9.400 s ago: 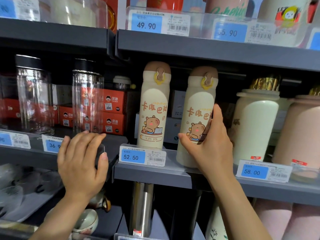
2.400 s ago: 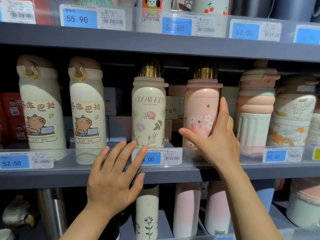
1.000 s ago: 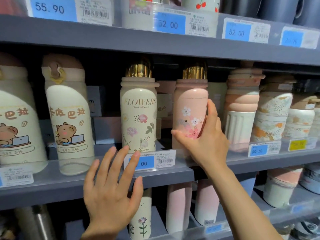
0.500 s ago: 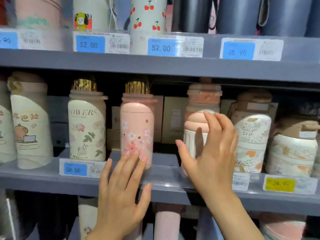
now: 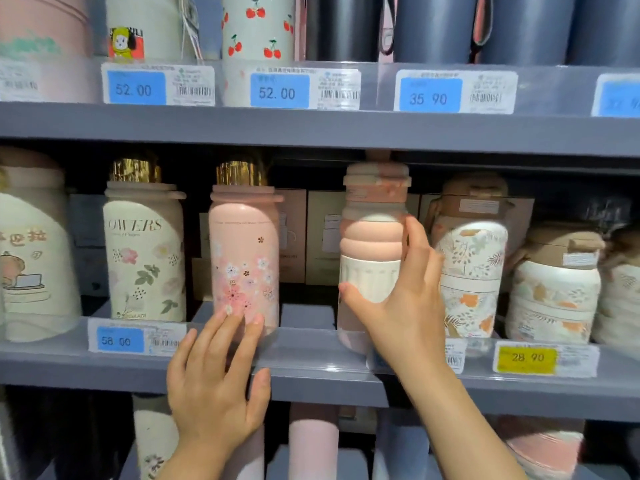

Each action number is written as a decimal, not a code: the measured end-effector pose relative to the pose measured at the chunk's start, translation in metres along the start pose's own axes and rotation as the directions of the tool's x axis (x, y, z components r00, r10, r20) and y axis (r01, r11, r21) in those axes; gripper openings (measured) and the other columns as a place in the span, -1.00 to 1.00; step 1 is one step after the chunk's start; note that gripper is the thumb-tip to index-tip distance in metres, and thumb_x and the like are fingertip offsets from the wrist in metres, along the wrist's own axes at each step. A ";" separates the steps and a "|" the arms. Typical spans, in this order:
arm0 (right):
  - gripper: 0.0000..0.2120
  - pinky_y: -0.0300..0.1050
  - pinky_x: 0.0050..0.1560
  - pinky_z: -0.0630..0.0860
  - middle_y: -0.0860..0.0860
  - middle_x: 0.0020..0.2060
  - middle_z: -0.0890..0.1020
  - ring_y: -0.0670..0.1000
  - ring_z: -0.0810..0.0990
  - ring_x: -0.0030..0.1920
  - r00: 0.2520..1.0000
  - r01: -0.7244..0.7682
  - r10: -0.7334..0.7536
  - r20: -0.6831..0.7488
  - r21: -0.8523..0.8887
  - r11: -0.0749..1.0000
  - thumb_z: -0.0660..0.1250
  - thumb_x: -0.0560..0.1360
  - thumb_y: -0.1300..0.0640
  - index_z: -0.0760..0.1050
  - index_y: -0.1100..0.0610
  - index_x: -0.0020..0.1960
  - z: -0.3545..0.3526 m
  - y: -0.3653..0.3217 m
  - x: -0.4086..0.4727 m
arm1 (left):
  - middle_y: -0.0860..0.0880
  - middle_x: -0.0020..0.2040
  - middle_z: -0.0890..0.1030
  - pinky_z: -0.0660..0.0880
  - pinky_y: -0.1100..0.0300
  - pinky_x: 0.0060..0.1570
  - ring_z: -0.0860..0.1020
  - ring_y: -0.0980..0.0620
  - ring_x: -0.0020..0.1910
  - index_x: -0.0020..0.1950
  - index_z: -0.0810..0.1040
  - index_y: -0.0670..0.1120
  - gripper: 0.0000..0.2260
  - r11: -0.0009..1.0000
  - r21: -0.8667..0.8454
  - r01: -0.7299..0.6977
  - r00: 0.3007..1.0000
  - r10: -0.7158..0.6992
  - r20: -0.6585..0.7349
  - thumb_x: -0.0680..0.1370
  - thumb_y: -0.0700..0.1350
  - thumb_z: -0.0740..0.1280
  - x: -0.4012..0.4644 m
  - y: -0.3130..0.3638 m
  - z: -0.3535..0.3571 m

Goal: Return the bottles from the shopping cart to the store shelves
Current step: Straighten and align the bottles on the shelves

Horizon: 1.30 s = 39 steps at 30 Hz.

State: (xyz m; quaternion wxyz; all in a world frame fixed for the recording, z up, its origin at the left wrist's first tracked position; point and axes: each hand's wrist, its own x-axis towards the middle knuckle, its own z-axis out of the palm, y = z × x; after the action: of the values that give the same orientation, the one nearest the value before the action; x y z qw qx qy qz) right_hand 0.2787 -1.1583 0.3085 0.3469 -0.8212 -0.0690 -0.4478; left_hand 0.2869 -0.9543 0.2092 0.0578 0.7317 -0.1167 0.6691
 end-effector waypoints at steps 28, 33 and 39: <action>0.16 0.03 0.11 0.43 0.06 0.41 0.19 0.16 0.37 0.31 0.990 -0.119 0.125 0.066 -0.087 0.989 0.54 0.23 -0.24 -0.16 -0.04 0.54 -0.004 -0.011 0.000 | -0.12 0.29 0.42 0.17 0.06 0.37 0.40 -0.12 0.30 0.36 0.40 -0.08 -0.62 1.000 -0.008 0.018 0.999 -0.018 -0.045 0.62 0.04 0.03 -0.008 0.002 0.003; 0.10 0.08 0.12 0.42 0.08 0.36 0.26 0.20 0.37 0.31 0.993 -0.100 0.104 0.050 -0.079 0.992 0.52 0.29 -0.08 -0.19 -0.06 0.54 -0.001 -0.009 0.000 | -0.12 0.29 0.42 0.22 0.02 0.32 0.41 -0.12 0.30 0.36 0.40 -0.08 -0.62 1.000 -0.016 0.007 0.999 -0.008 -0.054 0.62 0.04 0.04 -0.007 0.001 0.004; 0.06 0.10 0.21 0.43 -0.02 0.47 0.26 0.12 0.40 0.34 0.985 -0.088 0.078 0.156 0.061 0.994 0.49 0.34 -0.02 -0.22 -0.16 0.53 -0.008 -0.005 0.001 | -0.12 0.28 0.42 0.23 0.00 0.31 0.41 -0.12 0.30 0.34 0.42 -0.09 -0.62 1.000 -0.020 0.010 0.998 -0.011 -0.064 0.62 0.04 0.03 -0.009 0.001 0.006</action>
State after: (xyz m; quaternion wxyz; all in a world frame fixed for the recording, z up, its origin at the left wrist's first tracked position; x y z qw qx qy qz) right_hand 0.2713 -1.1599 0.3150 0.3864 -0.8433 -0.0762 -0.3658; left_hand 0.2916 -0.9554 0.1991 0.0723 0.7099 -0.1177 0.6907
